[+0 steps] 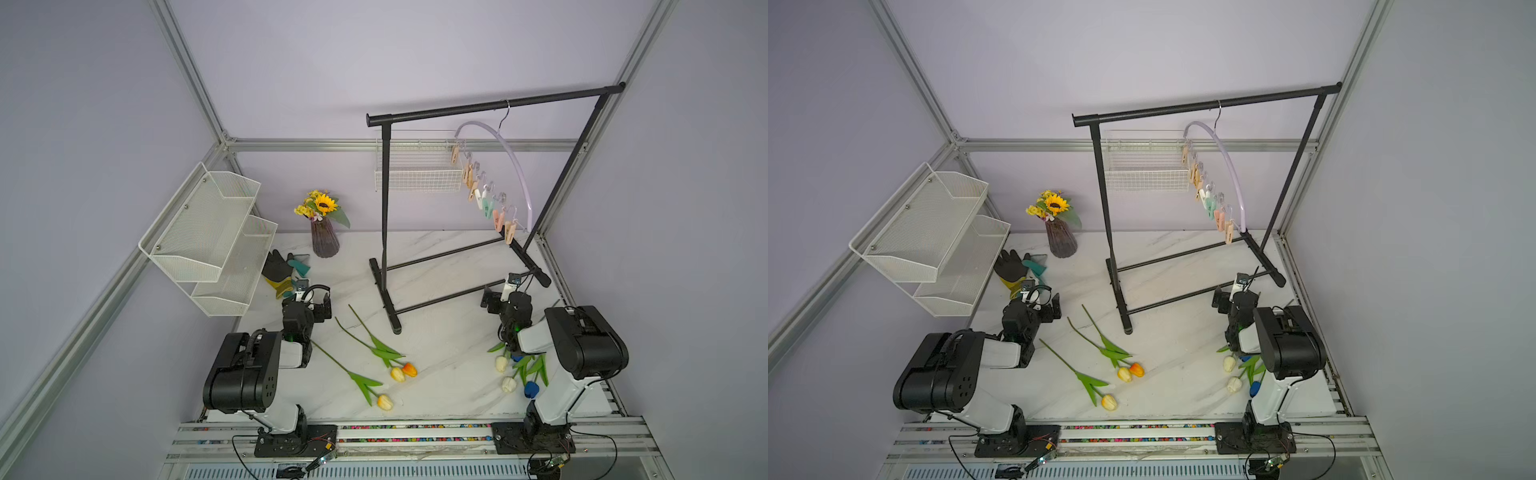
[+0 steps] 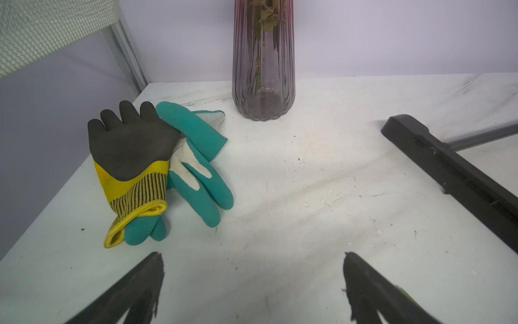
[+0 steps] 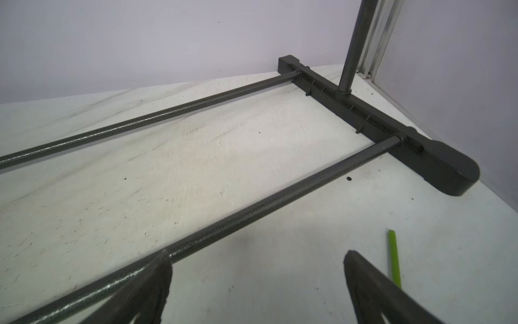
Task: Dry the flowers on a clothes hanger
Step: Adjust the clothesline at the center of the board.
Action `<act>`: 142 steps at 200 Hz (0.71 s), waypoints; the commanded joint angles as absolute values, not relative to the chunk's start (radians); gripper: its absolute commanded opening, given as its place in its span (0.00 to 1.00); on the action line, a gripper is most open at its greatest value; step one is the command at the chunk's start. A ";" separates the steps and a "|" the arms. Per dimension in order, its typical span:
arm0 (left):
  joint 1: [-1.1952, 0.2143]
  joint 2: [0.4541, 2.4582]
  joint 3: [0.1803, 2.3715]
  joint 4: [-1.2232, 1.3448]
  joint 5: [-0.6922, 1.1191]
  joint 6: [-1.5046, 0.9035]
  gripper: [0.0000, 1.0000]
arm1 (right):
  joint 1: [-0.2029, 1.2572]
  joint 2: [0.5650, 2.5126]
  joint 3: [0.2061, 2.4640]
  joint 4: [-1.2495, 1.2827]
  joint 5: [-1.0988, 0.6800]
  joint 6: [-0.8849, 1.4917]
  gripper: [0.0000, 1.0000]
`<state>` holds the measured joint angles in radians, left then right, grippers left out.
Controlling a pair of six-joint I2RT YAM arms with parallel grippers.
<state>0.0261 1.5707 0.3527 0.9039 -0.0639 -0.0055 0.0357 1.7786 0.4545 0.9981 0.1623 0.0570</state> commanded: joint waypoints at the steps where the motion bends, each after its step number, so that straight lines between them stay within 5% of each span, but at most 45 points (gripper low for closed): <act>1: 0.031 1.560 0.377 0.933 -0.075 0.000 1.00 | 0.043 1.781 0.466 0.996 0.156 0.040 0.97; 142: 0.030 1.539 0.347 0.973 -0.074 0.005 1.00 | 0.041 1.763 0.458 0.999 0.160 0.045 0.97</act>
